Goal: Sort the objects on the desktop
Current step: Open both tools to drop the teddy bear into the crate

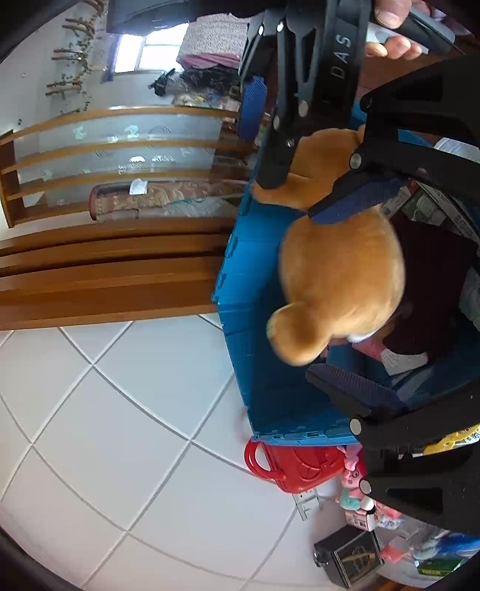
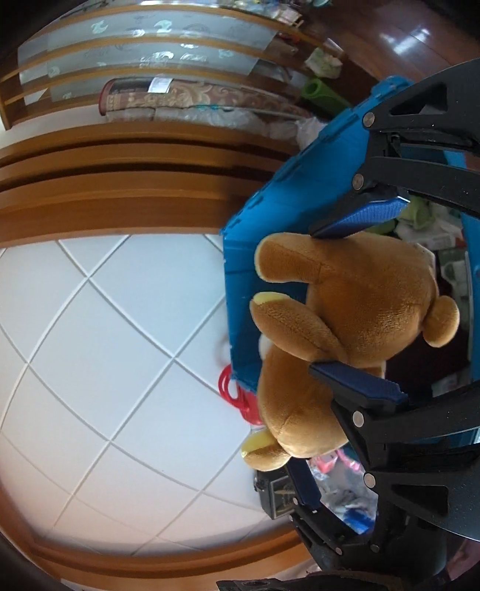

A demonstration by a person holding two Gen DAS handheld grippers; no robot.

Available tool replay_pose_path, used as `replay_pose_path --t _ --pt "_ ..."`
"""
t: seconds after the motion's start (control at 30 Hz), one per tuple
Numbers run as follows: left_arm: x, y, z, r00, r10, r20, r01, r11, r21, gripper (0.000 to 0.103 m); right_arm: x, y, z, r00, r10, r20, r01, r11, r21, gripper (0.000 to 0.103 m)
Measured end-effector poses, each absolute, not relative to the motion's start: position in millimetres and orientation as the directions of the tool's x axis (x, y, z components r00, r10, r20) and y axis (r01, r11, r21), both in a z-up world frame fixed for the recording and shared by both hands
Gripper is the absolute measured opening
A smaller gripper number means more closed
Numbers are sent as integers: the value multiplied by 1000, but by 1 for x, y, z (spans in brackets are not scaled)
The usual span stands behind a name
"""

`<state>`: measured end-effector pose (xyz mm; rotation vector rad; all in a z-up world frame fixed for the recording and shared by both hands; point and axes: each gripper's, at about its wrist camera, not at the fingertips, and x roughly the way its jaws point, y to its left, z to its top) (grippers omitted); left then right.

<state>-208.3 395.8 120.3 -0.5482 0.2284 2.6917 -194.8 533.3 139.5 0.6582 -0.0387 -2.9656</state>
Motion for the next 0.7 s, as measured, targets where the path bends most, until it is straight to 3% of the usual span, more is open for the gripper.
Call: replay_pose_path --t 0.03,0.17,0.23,0.53,0.7 --pt "-209 398 116 -850 323 -417 -390 -917 85 78 -196 544 136 -901 -92 -424 77 -996 51 78" --pt "-202 405 104 -852 280 -442 -353 -931 91 78 -201 572 121 -891 -88 -445 66 -996 64 88" --pt "-193 407 101 -860 260 -440 -336 -936 105 78 -198 576 115 -890 -89 -446 69 -996 60 102" --pt "-146 402 105 -923 172 -345 -230 -964 134 78 -164 578 110 -921 -89 -379 74 -996 55 103" --pt "-122 375 101 -940 110 -323 -144 -986 83 78 -140 574 110 -943 -49 -328 34 -998 51 103"
